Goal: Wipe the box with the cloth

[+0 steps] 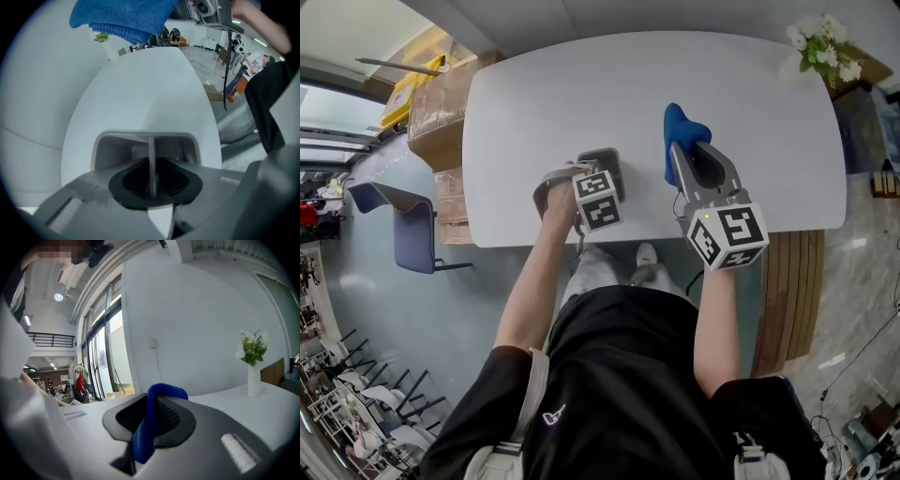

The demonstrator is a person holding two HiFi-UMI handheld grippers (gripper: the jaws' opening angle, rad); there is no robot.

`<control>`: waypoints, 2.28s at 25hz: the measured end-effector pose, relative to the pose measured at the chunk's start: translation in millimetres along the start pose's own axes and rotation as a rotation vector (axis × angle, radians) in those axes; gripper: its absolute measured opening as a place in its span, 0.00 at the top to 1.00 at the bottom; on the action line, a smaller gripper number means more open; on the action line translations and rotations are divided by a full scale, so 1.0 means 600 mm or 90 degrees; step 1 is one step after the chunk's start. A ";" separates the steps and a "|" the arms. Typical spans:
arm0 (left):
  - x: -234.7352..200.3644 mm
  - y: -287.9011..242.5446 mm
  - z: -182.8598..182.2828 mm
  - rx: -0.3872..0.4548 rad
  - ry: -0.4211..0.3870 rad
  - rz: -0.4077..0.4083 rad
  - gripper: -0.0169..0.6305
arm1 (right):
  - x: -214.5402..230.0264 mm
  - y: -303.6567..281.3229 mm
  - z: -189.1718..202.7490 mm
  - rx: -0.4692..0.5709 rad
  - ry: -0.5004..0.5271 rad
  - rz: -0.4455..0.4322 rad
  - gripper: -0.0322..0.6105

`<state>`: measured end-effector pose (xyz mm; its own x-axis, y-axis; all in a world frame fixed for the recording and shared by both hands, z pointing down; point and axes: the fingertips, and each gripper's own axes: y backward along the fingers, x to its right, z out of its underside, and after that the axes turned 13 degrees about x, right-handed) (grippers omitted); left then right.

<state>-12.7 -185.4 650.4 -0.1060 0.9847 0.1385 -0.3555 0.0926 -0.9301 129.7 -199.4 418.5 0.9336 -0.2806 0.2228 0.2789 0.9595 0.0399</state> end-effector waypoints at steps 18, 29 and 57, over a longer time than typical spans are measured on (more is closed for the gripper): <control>0.032 0.133 -0.058 0.355 0.198 -0.059 0.90 | -0.048 0.004 -0.020 0.008 0.018 -0.069 0.87; 0.043 0.278 -0.123 0.647 0.305 -0.084 0.89 | -0.125 0.031 -0.063 0.038 0.058 -0.265 0.87; 0.069 0.347 -0.155 0.604 0.178 -0.081 0.89 | -0.317 0.128 -0.054 -0.061 0.166 -0.702 0.87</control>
<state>-4.6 -111.3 431.0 0.1640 0.9863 0.0198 -0.9570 0.1639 -0.2395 -19.0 -72.9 347.6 0.1831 -0.9783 -0.0972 0.9831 0.1828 0.0119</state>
